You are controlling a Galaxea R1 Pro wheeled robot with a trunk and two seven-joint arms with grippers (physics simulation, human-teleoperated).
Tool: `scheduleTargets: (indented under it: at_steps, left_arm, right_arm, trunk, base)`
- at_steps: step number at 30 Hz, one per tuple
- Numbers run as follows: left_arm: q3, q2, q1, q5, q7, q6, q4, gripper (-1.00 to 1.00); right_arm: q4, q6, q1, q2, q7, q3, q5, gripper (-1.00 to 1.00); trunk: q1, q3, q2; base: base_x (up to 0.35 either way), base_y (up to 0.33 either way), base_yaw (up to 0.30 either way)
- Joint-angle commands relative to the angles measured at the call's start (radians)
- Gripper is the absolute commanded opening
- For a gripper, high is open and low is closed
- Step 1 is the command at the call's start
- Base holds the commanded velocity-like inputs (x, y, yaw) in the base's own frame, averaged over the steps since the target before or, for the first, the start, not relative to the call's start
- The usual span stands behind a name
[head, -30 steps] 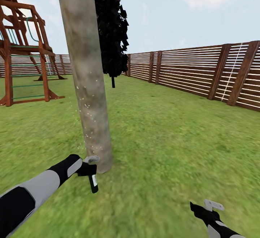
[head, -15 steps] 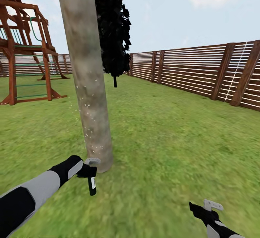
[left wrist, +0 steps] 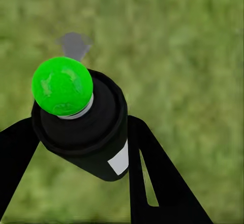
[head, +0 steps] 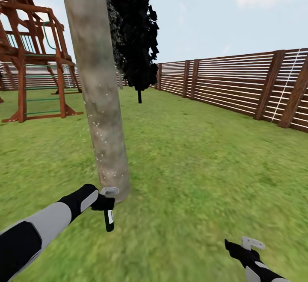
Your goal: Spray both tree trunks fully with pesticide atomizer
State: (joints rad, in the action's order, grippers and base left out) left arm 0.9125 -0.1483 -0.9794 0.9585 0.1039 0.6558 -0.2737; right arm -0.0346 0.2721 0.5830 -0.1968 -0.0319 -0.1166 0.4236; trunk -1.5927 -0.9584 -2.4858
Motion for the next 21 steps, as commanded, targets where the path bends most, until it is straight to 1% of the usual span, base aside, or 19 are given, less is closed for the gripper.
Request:
scheduleTargets:
  at_steps: [1,3,5,11,13,21]
  left_arm:
    - [0.003,-0.001,-0.001,-0.004,0.005,0.003,-0.001,-1.00]
    - [0.004,0.000,-0.001,-0.004,0.005,0.004,-0.001,-1.00]
    - [0.005,0.000,-0.001,-0.004,0.005,0.004,-0.001,-1.00]
    - [0.005,0.001,-0.001,-0.004,0.004,0.004,-0.001,-1.00]
    - [0.005,0.001,-0.001,-0.004,0.004,0.004,-0.001,-1.00]
    - [0.005,0.001,-0.001,-0.004,0.003,0.004,-0.001,-1.00]
  right_arm:
    - [0.002,0.004,0.001,0.001,-0.003,-0.009,0.011,1.00]
    - [0.002,0.004,0.000,0.002,-0.003,-0.009,0.011,1.00]
    - [0.002,0.004,0.000,0.004,-0.003,-0.009,0.011,1.00]
    - [0.002,0.004,0.001,0.005,-0.003,-0.009,0.011,1.00]
    - [0.002,0.004,0.001,0.005,-0.003,-0.009,0.011,1.00]
    - [0.002,0.004,0.001,0.005,-0.003,-0.009,0.011,1.00]
  trunk:
    - [0.000,-0.001,0.000]
    - [0.000,-0.001,0.000]
    - [0.000,-0.001,0.000]
    - [0.000,-0.001,0.000]
    - [0.000,-0.001,0.000]
    - [0.000,-0.001,0.000]
  base:
    - [0.000,-0.010,0.269]
    - [0.000,-0.007,0.271]
    - [0.003,-0.165,0.188]
    - [0.067,-0.299,0.025]
    - [0.082,-0.316,0.134]
    - [0.083,-0.317,0.256]
